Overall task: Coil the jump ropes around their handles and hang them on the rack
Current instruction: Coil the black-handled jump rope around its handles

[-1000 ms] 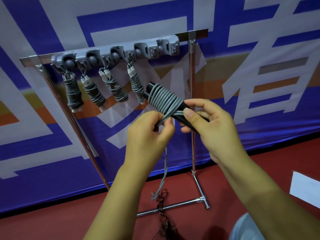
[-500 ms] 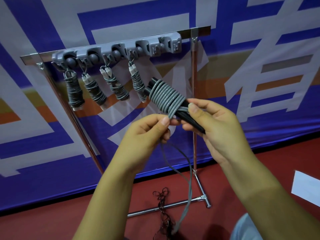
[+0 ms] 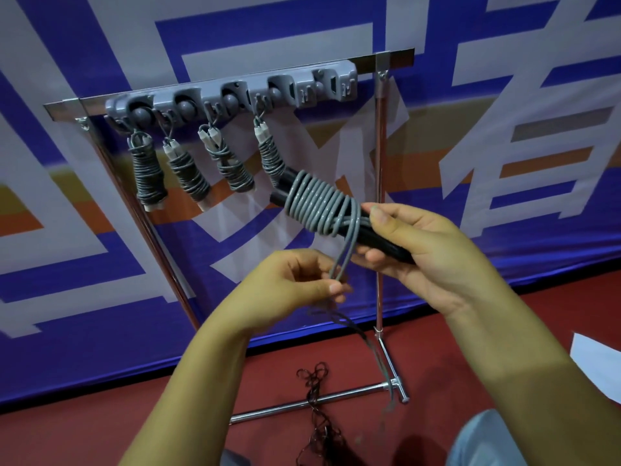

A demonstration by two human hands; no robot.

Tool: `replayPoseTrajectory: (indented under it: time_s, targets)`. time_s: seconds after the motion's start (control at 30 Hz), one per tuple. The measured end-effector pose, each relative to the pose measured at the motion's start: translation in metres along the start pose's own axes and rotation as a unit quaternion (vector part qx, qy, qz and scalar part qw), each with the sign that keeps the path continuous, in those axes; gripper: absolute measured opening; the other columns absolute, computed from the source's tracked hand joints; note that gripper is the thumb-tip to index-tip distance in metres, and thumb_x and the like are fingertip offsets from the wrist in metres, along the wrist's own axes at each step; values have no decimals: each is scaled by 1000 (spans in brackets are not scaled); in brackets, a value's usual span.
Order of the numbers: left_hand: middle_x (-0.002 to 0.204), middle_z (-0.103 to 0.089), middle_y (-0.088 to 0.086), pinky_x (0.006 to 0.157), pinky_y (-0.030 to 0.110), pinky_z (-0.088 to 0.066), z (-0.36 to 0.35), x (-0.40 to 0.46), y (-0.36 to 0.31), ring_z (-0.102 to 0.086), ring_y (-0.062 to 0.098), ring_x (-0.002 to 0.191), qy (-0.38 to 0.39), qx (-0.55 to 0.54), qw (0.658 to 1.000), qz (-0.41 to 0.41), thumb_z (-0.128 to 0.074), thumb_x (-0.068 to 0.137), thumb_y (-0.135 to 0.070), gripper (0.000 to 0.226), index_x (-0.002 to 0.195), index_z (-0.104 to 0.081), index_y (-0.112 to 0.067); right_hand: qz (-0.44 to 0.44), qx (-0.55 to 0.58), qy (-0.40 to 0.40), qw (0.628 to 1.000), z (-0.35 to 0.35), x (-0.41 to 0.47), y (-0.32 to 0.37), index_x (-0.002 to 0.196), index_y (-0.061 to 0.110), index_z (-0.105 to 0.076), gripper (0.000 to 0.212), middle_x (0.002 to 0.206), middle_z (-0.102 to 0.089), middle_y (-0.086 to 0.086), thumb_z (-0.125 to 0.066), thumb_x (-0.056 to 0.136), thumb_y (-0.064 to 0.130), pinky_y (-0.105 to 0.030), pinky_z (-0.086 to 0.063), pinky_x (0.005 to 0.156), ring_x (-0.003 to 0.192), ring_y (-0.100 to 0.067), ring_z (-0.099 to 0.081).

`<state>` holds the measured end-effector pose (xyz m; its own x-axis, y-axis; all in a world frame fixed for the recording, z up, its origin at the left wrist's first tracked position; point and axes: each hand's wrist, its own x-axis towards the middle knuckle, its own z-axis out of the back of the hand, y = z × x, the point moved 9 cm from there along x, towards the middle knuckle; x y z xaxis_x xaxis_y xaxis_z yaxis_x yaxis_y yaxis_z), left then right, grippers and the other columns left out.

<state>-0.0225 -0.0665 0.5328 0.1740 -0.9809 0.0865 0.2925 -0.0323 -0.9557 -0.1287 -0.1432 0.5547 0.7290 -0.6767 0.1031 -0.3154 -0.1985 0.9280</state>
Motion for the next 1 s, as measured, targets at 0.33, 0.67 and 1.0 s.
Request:
replayPoseTrajectory:
  time_s: [0.33, 0.67, 1.0]
  targets:
    - [75, -71, 2, 68, 27, -55, 25, 3, -19, -68, 12, 73, -53, 190, 978, -72, -69, 82, -2, 6, 82, -70, -8, -29, -114, 130, 985, -6, -8, 7, 93, 8, -70, 24, 74, -71, -10, -62, 72, 17, -17, -51, 51, 58, -15, -64]
    - [84, -74, -2, 80, 21, -51, -4, -5, 7, -70, 13, 86, 65, 78, 993, -56, -60, 83, -6, 16, 92, -71, -13, 26, -46, 39, 998, 10, -2, 18, 79, 15, -78, 17, 74, -70, -13, -64, 70, 20, -17, -52, 50, 61, -22, -63]
    - [78, -68, -6, 70, 23, -52, 7, 7, -30, -65, 7, 72, 18, 201, 965, -165, -70, 72, -21, 9, 79, -70, -14, -31, -161, 218, 962, -15, -15, 0, 86, 21, -78, 21, 83, -72, -11, -71, 66, 25, -19, -52, 51, 68, -27, -65]
